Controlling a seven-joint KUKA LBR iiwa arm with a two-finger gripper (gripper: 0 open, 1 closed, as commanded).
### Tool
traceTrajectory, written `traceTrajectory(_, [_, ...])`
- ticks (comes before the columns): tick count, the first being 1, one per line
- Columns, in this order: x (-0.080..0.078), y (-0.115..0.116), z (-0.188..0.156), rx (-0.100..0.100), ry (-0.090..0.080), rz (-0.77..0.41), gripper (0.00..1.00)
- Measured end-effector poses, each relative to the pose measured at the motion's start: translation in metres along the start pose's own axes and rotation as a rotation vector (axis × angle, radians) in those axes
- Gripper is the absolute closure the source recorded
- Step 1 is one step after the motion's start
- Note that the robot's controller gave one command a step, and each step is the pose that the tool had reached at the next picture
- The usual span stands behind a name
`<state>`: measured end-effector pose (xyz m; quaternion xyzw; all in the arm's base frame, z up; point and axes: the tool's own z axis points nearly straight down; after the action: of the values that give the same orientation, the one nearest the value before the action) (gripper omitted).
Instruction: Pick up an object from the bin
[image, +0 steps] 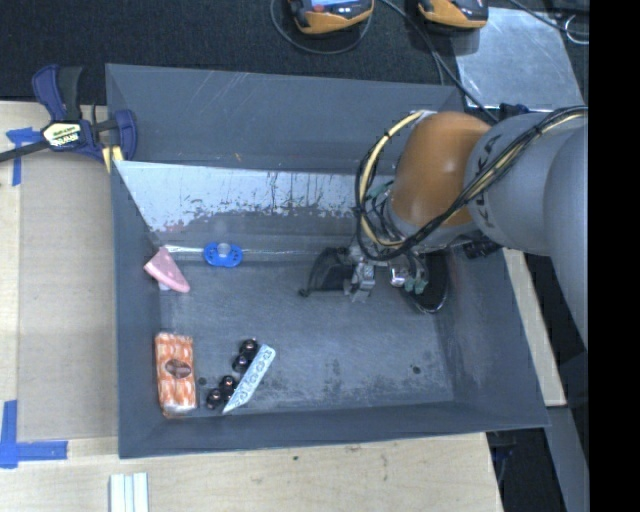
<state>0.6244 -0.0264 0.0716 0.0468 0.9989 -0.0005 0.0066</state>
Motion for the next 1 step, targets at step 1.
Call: traceTrajectory(1, [-0.0031,-0.0035,0.0004,0.0,-0.004,-0.043,1.0])
